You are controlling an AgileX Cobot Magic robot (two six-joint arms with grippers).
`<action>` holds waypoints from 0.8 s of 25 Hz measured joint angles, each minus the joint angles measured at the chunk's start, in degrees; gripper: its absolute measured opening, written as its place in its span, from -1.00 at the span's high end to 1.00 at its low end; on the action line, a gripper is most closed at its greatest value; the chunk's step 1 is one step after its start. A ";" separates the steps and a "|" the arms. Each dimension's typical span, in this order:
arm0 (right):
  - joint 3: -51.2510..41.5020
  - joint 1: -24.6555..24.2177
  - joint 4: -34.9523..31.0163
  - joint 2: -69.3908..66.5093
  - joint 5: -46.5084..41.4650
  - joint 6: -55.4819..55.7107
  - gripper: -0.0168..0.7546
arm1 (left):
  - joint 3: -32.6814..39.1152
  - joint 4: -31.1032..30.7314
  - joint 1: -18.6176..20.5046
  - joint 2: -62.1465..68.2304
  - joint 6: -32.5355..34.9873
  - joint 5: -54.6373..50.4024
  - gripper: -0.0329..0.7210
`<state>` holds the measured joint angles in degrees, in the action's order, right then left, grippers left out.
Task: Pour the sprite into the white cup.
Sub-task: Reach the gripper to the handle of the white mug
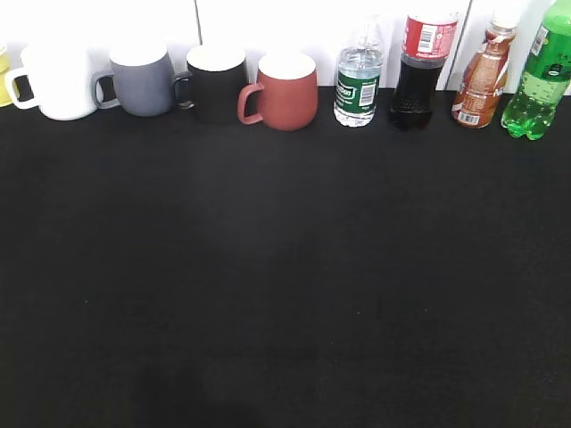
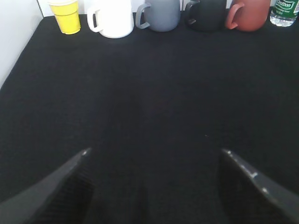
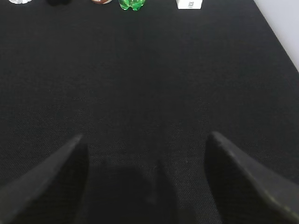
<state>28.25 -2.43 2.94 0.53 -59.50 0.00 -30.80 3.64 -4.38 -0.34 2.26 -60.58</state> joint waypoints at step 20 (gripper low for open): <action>0.00 0.00 0.00 0.00 0.00 0.00 -0.55 | -1.70 -3.64 0.00 26.05 0.00 49.98 -0.44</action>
<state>28.25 -2.43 2.94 0.53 -59.50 0.00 -32.50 0.00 -4.38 25.71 2.26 -10.60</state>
